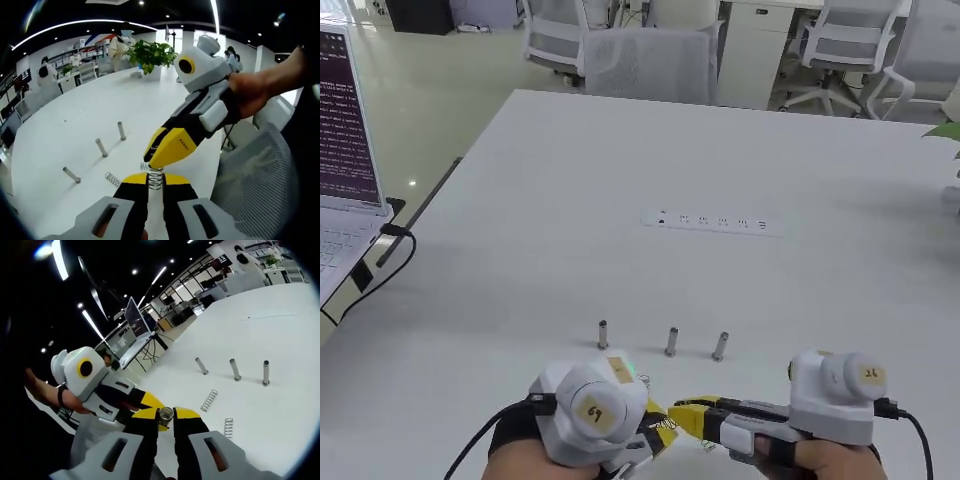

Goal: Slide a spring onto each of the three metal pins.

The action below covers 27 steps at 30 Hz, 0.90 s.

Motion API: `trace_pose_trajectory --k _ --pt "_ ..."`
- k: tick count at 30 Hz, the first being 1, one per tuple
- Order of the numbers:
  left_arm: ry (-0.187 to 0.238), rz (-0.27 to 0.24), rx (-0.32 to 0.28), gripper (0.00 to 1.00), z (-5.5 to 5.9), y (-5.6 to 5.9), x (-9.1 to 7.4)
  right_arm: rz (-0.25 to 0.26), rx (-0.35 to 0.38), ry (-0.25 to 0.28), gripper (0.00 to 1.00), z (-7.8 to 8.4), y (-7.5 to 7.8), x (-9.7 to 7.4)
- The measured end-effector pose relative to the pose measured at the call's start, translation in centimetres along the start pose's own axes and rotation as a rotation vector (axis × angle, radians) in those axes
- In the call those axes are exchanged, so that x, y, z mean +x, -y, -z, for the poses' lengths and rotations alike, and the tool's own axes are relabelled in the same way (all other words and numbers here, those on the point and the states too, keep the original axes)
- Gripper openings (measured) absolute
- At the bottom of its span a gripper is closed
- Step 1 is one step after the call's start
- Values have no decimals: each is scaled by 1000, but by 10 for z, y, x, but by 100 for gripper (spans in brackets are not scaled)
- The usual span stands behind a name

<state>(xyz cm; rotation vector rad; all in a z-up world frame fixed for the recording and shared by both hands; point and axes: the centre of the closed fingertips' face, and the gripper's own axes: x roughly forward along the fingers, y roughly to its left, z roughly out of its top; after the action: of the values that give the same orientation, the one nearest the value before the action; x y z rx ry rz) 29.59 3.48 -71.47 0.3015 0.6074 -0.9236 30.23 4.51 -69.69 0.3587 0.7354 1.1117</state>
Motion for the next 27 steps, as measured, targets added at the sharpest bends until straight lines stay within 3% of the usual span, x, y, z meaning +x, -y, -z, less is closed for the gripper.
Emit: trace_pose_trajectory --k 27 --pt "5 -6 -15 2 5 -4 3 8 -80 -38 9 -4 -2 5"
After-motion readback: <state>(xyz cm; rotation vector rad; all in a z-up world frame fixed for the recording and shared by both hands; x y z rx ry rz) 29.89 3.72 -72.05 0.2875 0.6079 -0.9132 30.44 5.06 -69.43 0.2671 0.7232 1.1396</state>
